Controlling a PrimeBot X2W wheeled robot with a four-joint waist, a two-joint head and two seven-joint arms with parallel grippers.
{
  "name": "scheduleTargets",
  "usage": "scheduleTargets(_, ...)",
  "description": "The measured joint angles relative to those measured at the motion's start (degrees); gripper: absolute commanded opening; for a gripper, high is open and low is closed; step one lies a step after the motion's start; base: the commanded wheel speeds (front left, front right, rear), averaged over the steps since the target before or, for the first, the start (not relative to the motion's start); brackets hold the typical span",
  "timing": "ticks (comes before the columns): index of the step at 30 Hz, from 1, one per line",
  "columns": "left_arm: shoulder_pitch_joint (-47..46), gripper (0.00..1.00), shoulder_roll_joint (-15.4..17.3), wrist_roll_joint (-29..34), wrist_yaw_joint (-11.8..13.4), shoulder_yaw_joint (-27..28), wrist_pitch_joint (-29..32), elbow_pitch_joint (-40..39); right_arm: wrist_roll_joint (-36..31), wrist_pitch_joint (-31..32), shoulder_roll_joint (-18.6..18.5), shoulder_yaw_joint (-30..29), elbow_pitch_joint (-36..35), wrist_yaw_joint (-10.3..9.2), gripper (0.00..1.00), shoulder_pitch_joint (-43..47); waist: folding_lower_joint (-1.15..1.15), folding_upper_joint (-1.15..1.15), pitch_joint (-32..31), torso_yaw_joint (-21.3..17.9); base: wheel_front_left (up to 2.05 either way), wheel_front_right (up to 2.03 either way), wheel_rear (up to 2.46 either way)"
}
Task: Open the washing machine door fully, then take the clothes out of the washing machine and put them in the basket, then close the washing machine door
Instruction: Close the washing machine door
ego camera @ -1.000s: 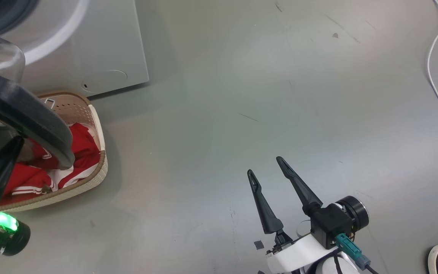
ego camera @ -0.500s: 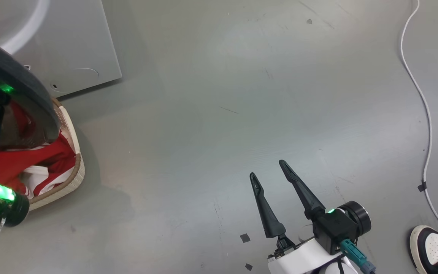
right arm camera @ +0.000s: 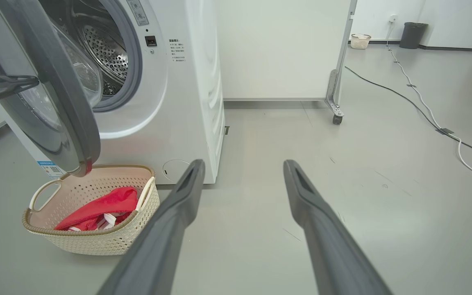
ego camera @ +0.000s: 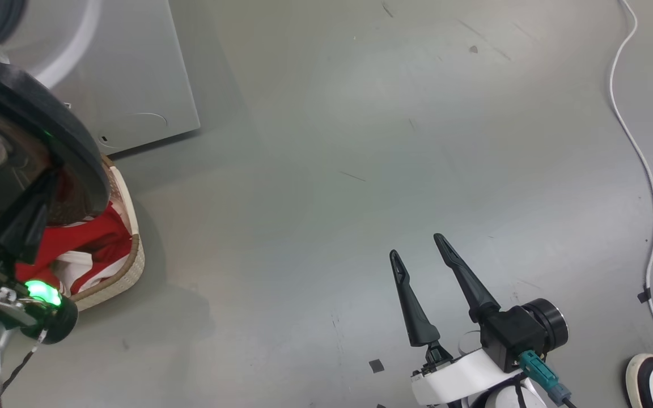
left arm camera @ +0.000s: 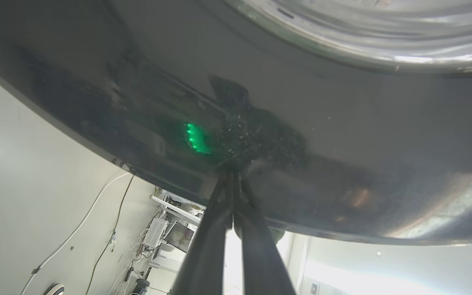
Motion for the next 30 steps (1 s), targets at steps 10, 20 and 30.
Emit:
scheduleTargets(10,3.7,0.00,5.5,17.6,-6.7,-10.8,3.4,0.2,-1.4,0.0,0.0,-3.4,2.3,0.00,1.00,0.0,0.00,0.00,-3.3,4.2,0.00,0.00,0.00)
scheduleTargets(20,5.1,0.00,11.3,40.3,-13.6,-15.3,-2.6,1.2,-2.8,0.0,0.0,-6.0,4.3,0.00,1.00,0.0,0.00,0.00,-6.9,10.5,0.00,0.00,0.00)
scheduleTargets(30,6.3,0.00,12.5,56.2,-13.6,-15.9,-15.2,1.4,-3.6,0.0,0.0,-6.5,5.0,0.00,1.00,0.0,0.00,0.00,-9.8,16.7,0.00,0.00,0.00)
